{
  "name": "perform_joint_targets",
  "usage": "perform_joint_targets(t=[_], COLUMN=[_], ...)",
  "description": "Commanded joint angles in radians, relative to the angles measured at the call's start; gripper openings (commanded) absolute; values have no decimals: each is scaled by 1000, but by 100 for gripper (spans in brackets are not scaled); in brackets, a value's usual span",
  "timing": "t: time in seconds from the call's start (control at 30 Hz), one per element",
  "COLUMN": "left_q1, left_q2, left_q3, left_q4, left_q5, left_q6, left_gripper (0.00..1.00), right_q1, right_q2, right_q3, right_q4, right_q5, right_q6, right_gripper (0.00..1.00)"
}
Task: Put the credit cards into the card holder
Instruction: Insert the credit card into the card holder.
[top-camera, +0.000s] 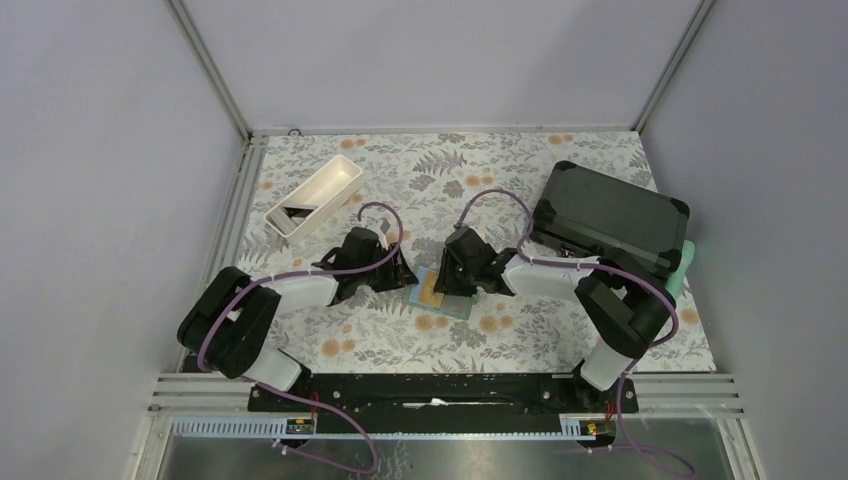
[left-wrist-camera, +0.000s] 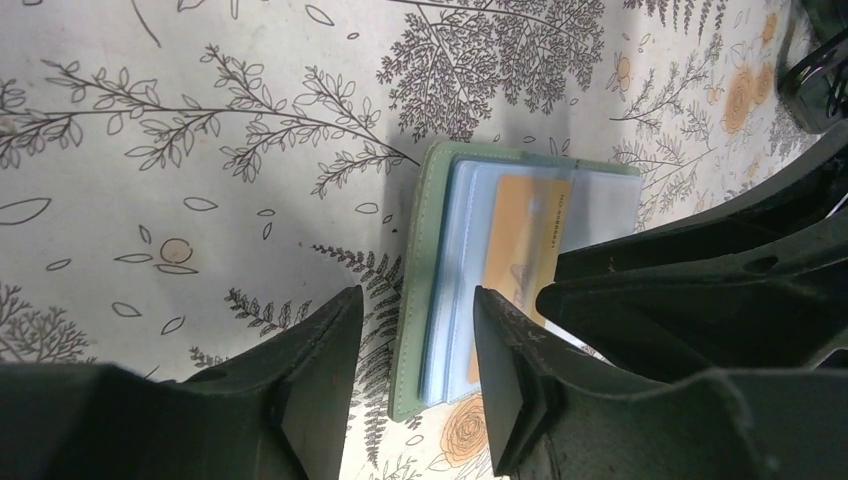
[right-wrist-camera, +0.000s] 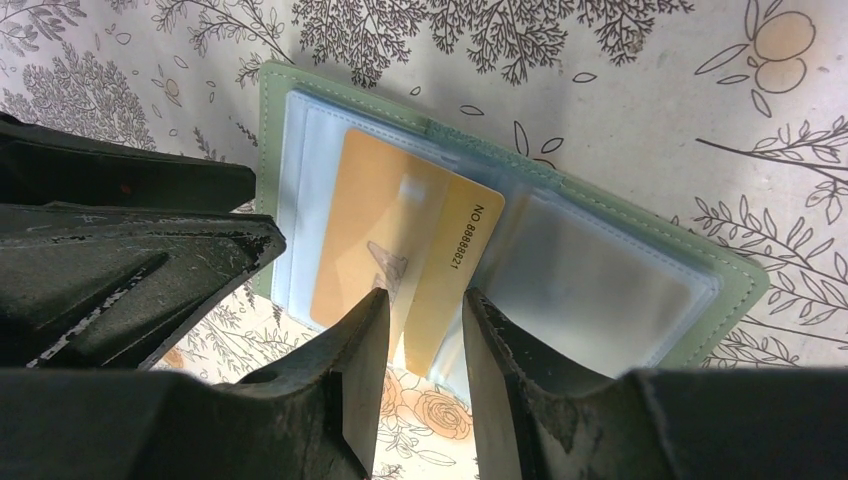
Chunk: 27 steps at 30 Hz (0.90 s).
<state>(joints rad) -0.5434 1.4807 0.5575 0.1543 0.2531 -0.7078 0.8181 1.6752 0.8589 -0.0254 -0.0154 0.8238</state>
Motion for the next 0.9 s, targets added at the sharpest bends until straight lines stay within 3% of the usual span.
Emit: perform_joint_targets(t=[0.0,0.33,0.87], left_q1=[4,3,2], left_q2=[28,55,16], left_q3=[21,-1,-23], left_q4=[49,102,111], left_q5=[29,73,74], left_q6=[-1,-26,-46], left_gripper=[46,39,38], right_q1=[6,6,7], right_q2=[28,43,51], right_q3=[29,42,60], right_q4=[-26,-3,16], right_q5=[48,35,-11], right_q6=[-8,-15,1], right_gripper=[41,38,36])
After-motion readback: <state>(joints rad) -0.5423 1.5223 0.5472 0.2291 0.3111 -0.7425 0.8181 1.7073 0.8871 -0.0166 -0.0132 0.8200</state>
